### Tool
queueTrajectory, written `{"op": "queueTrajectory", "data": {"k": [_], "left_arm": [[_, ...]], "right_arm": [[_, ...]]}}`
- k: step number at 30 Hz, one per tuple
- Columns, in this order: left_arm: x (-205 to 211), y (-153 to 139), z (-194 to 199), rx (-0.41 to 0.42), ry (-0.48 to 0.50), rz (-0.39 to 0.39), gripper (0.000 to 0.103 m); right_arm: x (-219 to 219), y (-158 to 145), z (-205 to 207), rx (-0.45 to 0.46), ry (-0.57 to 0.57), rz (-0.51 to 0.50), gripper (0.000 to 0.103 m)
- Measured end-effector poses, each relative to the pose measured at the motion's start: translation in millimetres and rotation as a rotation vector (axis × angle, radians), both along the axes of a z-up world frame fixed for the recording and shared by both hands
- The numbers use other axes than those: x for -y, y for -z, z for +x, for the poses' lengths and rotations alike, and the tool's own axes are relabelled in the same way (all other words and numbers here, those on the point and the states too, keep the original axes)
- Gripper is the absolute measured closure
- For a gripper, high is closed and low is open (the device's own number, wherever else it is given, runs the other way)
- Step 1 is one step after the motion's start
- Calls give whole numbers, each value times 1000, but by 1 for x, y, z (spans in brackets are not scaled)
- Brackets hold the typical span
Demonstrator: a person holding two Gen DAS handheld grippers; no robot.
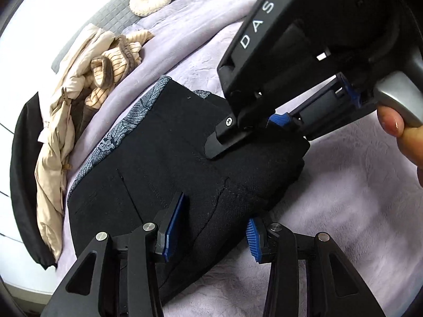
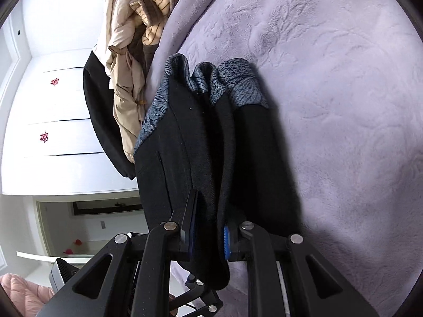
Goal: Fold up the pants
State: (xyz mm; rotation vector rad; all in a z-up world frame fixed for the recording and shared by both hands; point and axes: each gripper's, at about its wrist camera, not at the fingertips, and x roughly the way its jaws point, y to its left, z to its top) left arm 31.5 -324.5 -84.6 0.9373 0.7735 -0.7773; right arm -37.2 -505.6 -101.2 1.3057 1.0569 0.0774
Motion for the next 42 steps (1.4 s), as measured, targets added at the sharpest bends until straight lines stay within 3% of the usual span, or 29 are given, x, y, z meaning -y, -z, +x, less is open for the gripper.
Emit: {"op": "queueTrajectory", "data": {"k": [1, 3, 9, 14, 18, 21, 23, 26, 29, 32, 37, 39, 42], "left_arm": [[-4, -2, 5, -15, 0, 3, 58], [-11, -11, 8, -79, -17, -10, 33], [-51, -43, 30, -122, -90, -75, 33], [-84, -67, 95, -79, -290, -102, 33], [-110, -68, 171, -160, -522, -120, 33], [-122, -55, 218, -229, -669, -126, 33], [-130, -48, 223, -278, -737, -147, 33], [-130, -38, 220, -316, -735, -140, 32], [-126, -32, 210, -261, -670, -92, 31], [-130, -31, 207, -298, -670, -117, 24], [-132, -30, 205, -333, -679, -124, 23], [-132, -30, 204, -342, -674, -110, 14], [-134, -30, 199, -363, -668, -107, 14]], "right_arm": [[-1, -4, -1, -5, -8, -19, 86], [-7, -5, 7, -20, -27, -76, 86], [-12, -33, 13, -146, -122, -274, 80], [-11, -61, 12, -356, -174, -553, 80], [-11, -93, 27, -262, -109, -538, 80], [-25, -102, 63, -222, -169, -578, 80], [-38, -98, 82, -215, -205, -589, 78], [-55, -88, 90, -227, -235, -575, 72], [-71, -59, 84, -332, -304, -595, 71], [-86, -42, 69, -378, -314, -658, 71], [-92, -45, 66, -389, -297, -686, 71], [-92, -47, 67, -400, -286, -686, 71], [-97, -48, 66, -412, -268, -681, 69]]}}
